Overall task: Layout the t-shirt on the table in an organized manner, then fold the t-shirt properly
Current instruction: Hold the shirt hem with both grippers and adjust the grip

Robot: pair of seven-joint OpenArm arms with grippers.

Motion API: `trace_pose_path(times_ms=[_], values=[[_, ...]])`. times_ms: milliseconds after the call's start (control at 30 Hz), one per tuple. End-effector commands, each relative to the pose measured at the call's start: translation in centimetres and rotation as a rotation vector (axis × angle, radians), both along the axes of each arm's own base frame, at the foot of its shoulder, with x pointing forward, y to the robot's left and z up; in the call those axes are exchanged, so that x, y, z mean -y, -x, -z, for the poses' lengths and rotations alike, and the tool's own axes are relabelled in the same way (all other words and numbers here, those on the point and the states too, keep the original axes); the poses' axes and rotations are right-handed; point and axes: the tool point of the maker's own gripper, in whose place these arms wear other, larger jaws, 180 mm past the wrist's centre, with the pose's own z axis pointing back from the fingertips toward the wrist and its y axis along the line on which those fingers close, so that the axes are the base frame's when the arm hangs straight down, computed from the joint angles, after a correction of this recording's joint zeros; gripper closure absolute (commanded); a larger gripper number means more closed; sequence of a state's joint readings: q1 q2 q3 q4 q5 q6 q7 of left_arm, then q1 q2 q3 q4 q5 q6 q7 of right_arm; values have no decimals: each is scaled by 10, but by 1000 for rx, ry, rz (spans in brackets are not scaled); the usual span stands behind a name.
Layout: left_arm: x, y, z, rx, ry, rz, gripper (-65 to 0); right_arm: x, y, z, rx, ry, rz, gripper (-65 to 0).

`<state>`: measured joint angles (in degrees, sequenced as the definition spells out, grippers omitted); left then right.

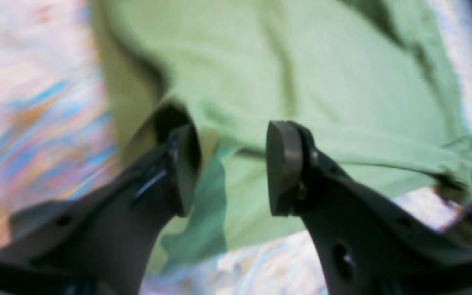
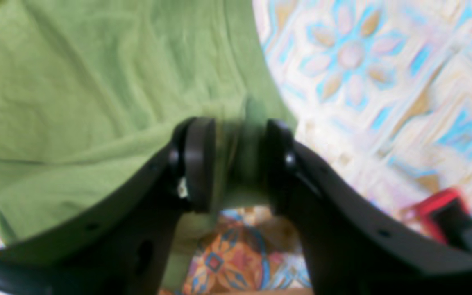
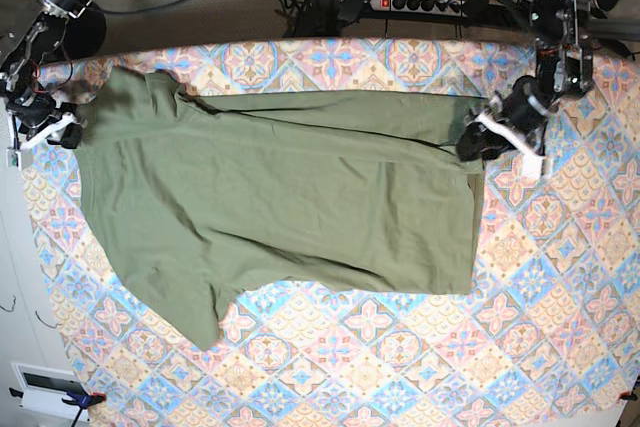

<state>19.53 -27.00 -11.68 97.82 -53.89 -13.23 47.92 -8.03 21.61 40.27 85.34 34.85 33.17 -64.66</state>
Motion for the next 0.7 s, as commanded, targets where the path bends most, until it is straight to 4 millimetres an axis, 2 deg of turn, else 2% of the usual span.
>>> trace_pose_path(times_ms=[0, 133, 267, 433, 567, 667], values=[[-3, -2, -13, 39, -9, 9, -275, 7, -2, -17, 37, 42, -18, -206], [-16, 16, -23, 43, -18, -25, -275, 0, 19, -26, 11, 114, -71, -206], [-27, 18, -33, 63, 0, -63, -275, -15, 33, -26, 2, 97, -117, -207], [-34, 28, -30, 19, 14, -75, -275, -33, 48, -3, -72, 57, -170, -214], [-34, 27, -33, 27, 13, -74, -275, -47, 52, 15, -120, 14, -199, -280], [-32, 26, -36, 34, 12, -68, -275, -49, 57, 26, -147, -9, -196, -305]])
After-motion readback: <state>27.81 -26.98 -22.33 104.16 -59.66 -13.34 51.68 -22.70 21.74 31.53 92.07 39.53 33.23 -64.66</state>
